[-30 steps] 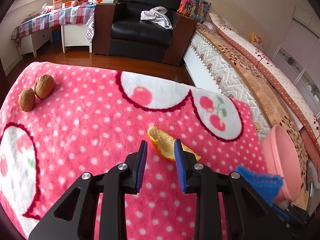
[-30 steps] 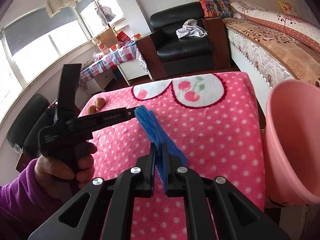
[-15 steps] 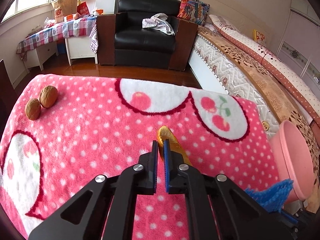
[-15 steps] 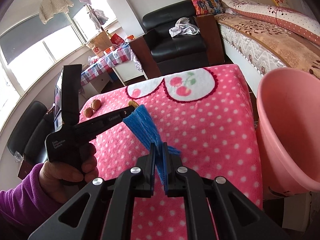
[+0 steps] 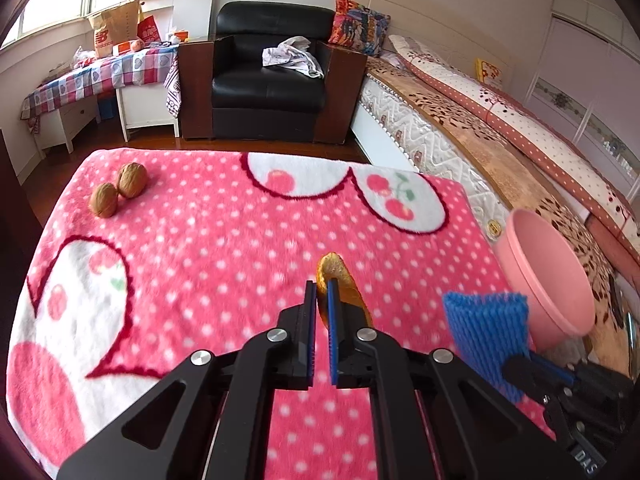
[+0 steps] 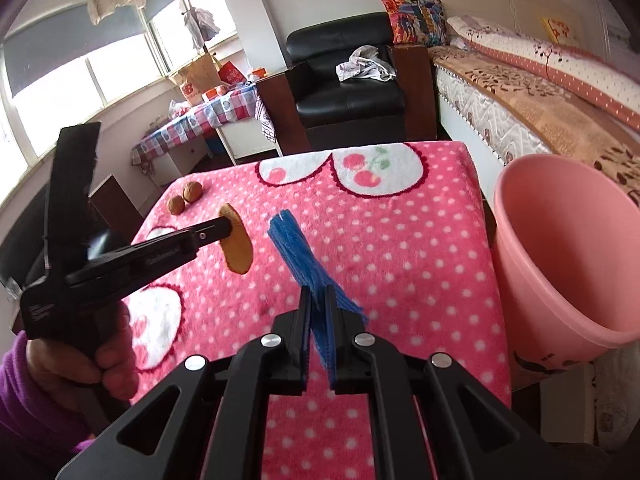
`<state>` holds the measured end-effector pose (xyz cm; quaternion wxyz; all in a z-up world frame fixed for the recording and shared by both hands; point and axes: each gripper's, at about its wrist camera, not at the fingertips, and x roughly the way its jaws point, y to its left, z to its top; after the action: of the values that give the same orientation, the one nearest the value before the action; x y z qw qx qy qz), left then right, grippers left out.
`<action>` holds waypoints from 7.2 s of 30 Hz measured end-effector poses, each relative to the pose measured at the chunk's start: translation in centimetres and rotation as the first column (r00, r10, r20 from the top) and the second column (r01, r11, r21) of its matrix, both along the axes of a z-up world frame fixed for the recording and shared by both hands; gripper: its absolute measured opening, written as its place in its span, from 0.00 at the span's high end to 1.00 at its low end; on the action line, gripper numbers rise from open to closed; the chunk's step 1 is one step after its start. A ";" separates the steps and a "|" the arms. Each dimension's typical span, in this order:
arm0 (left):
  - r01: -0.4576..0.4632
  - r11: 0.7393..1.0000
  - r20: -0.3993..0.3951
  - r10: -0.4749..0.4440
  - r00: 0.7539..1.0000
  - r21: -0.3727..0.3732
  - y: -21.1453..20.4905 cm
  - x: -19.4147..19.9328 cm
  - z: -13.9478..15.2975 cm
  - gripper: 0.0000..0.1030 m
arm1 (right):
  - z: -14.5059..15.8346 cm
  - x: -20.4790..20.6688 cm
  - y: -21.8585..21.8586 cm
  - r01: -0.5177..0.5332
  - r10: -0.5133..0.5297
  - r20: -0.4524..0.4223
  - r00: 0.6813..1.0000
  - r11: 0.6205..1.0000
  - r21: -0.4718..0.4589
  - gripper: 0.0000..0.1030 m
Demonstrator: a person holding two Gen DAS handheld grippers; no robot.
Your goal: Collect trash
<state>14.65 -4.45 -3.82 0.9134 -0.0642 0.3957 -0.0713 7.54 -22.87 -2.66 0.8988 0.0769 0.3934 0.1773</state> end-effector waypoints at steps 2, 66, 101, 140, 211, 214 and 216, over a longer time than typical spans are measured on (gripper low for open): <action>0.016 1.000 0.000 -0.016 1.000 0.008 0.0 -1.2 0.0 0.96 | -0.3 -0.9 0.5 -0.005 0.005 0.001 1.000 0.999 -0.039 0.94; 0.009 1.000 -0.086 -0.009 0.996 0.007 2.6 -6.0 -4.1 0.96 | -4.3 -3.3 6.1 -0.155 0.150 -0.040 0.988 0.954 -0.257 0.89; -0.041 0.992 0.060 0.034 0.998 0.118 -0.3 -8.3 0.4 0.96 | -0.4 -6.0 0.1 0.000 0.001 0.075 0.997 1.000 -0.009 0.92; 0.143 0.978 0.276 -0.181 0.944 0.152 -11.1 -7.4 8.4 0.96 | 7.0 -7.0 -9.2 0.265 -0.281 0.219 0.934 0.959 0.103 0.92; 0.436 0.899 0.110 -0.438 0.892 0.050 -25.6 2.2 1.5 0.96 | 0.0 1.5 -23.0 0.536 -0.540 0.120 0.833 0.842 0.068 0.92; 0.438 0.898 0.088 -0.441 0.893 0.052 -25.6 2.4 1.1 0.95 | -0.1 1.6 -23.1 0.539 -0.543 0.117 0.832 0.840 0.065 0.92; 0.441 0.896 0.078 -0.443 0.893 0.053 -25.7 2.5 0.9 0.95 | -0.2 1.7 -23.1 0.540 -0.544 0.115 0.831 0.839 0.063 0.92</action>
<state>17.19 -30.18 -2.88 0.8907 0.0459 0.3606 -0.2730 9.23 -45.98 -2.88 0.9345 0.1860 0.2943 -0.0744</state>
